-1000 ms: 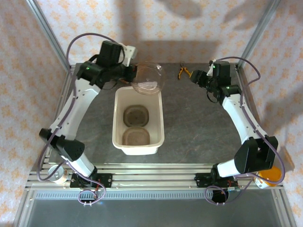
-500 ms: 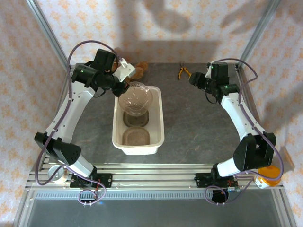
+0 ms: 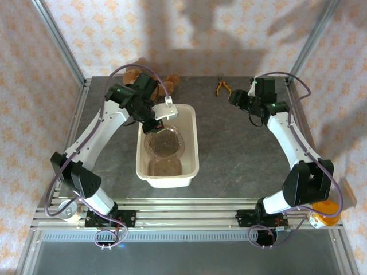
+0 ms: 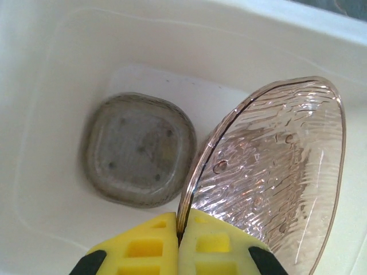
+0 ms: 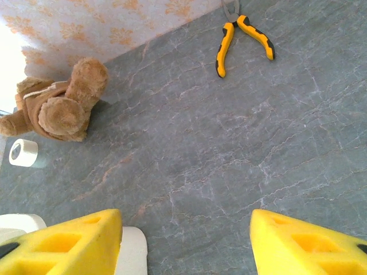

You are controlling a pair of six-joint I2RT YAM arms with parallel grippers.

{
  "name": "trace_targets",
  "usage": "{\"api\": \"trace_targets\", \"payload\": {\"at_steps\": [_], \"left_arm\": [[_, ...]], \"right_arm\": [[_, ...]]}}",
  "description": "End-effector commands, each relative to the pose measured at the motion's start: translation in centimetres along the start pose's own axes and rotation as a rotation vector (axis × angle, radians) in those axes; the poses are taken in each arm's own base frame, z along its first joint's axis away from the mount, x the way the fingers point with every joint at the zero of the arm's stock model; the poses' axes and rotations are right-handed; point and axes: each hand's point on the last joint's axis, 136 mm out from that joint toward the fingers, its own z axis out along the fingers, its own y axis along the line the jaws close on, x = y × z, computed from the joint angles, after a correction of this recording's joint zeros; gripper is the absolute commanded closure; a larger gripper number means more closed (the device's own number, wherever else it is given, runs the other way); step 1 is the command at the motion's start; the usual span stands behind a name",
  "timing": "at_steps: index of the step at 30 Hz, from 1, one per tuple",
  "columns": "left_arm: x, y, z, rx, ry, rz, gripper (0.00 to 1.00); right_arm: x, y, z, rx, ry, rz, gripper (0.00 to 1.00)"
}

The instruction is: Place the plates into the plastic bin on the countertop

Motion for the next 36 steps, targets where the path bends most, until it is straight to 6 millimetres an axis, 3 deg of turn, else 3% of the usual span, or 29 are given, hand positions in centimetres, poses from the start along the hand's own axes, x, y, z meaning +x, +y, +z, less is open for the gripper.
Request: {"api": "trace_targets", "payload": {"at_steps": [1,14,23,36], "left_arm": [[1.4,-1.3,1.2,0.062,0.092,0.108,1.00],[3.4,-4.3,6.1,0.241,0.300,0.245,1.00],[4.1,-5.9,8.5,0.315,0.322,0.256,1.00],[5.4,-6.6,11.2,0.338,0.363,0.236,1.00]], "right_arm": [[0.1,-1.0,0.5,0.035,0.013,0.002,0.39],[0.5,-2.0,0.8,0.070,0.023,0.012,0.39],[0.8,-2.3,1.3,0.078,0.035,0.022,0.39],[1.0,-2.5,1.8,0.082,0.045,0.028,0.39]]}}
